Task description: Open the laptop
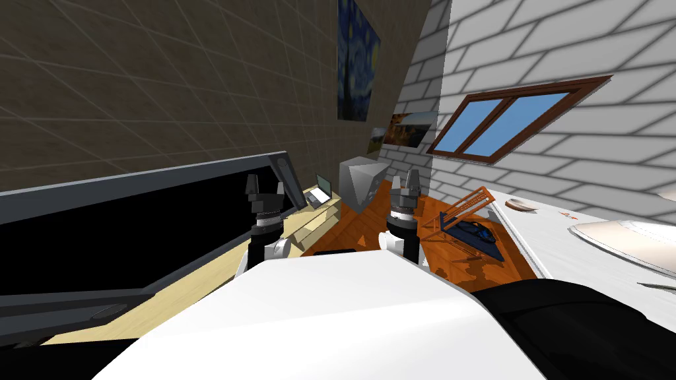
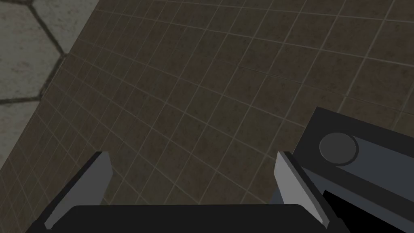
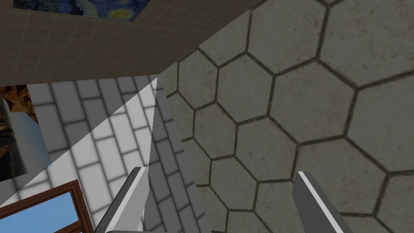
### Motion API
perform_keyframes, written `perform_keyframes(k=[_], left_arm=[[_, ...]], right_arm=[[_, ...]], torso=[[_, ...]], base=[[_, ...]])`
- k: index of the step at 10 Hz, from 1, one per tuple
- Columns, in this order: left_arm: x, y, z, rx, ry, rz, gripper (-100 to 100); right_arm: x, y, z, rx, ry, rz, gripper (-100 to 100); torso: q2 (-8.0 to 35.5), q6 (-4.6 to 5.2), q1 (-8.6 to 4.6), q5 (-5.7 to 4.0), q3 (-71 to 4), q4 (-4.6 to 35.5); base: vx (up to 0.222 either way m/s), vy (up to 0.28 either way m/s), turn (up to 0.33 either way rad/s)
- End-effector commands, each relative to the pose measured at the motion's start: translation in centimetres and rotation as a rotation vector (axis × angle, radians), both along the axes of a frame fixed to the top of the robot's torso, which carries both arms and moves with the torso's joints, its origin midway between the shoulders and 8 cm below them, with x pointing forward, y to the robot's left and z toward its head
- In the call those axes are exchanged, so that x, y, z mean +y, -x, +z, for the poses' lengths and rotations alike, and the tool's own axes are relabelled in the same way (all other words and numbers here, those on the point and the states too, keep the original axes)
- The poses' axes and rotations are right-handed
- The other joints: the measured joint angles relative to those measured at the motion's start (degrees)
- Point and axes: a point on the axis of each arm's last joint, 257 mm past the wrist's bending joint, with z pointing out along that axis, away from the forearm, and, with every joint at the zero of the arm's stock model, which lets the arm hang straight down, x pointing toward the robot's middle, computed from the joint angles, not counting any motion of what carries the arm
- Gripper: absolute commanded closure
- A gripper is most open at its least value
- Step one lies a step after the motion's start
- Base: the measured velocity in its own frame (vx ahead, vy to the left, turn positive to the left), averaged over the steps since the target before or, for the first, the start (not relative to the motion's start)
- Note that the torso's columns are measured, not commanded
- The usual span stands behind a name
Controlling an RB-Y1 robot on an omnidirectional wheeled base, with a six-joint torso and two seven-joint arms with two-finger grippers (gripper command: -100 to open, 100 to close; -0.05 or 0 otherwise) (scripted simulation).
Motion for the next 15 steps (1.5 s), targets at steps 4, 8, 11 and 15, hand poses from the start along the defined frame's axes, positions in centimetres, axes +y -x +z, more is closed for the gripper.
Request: perform_keyframes(k=[4,8,11,15], left_arm=[[0.0,0.0,0.0,0.0,0.0,0.0,0],[0.0,0.0,0.0,0.0,0.0,0.0,0],[-0.1,-0.3,-0.5,0.022,-0.031,-0.022,-100],[0.8,-1.3,-2.3,0.091,-0.041,-0.058,-100]], right_arm=[[0.0,0.0,0.0,0.0,0.0,0.0,0],[0.0,0.0,0.0,0.0,0.0,0.0,0],[0.0,0.0,0.0,0.0,0.0,0.0,0],[0.0,0.0,0.0,0.0,0.0,0.0,0]], torso=[[14.22,0.0,0.0,0.0,-28.5,14.24],[31.16,0.0,0.0,0.0,-62.27,31.14],[41.49,0.0,-0.04,-0.01,-83.17,41.48],[42.16,0.0,-0.05,-0.01,-84.64,42.24]], base=[[0.0,0.0,0.0],[0.0,0.0,0.0],[0.021,-0.021,0.019],[0.082,-0.075,0.062]])
